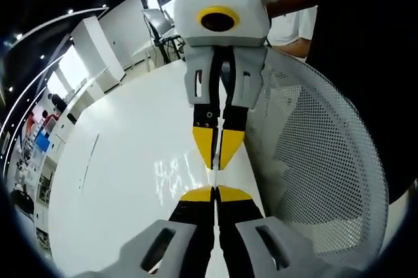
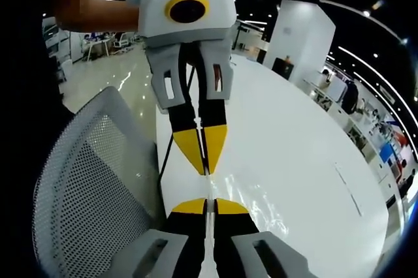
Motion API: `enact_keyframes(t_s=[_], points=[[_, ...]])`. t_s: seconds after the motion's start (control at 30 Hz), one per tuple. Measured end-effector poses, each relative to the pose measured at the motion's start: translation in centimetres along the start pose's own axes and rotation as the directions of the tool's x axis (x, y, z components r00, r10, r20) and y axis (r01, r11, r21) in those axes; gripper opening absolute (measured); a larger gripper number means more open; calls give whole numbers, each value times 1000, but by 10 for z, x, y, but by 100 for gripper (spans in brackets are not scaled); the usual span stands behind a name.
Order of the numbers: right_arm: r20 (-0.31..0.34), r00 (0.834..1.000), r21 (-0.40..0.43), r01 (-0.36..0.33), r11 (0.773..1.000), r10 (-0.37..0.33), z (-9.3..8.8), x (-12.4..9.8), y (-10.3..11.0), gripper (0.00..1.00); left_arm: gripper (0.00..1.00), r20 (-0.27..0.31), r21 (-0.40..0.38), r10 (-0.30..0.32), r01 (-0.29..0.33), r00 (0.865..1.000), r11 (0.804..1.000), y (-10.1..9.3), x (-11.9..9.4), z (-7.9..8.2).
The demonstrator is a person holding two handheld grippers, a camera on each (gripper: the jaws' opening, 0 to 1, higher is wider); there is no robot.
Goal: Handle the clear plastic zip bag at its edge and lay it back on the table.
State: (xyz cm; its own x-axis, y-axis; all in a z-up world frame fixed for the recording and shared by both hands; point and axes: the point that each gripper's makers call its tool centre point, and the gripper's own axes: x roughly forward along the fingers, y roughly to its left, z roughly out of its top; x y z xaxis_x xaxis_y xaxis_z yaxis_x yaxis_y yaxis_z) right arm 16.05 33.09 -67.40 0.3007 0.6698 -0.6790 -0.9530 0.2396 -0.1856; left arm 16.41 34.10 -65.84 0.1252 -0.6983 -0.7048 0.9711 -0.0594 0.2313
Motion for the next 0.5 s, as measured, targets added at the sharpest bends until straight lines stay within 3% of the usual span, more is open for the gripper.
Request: enact_keyframes(t_s=[0.5], points=[[5,1000,-2,15,1000,-15,-2,-9,-4,0,0,20,-16,7,-7,1000,1000,3,-1,7]])
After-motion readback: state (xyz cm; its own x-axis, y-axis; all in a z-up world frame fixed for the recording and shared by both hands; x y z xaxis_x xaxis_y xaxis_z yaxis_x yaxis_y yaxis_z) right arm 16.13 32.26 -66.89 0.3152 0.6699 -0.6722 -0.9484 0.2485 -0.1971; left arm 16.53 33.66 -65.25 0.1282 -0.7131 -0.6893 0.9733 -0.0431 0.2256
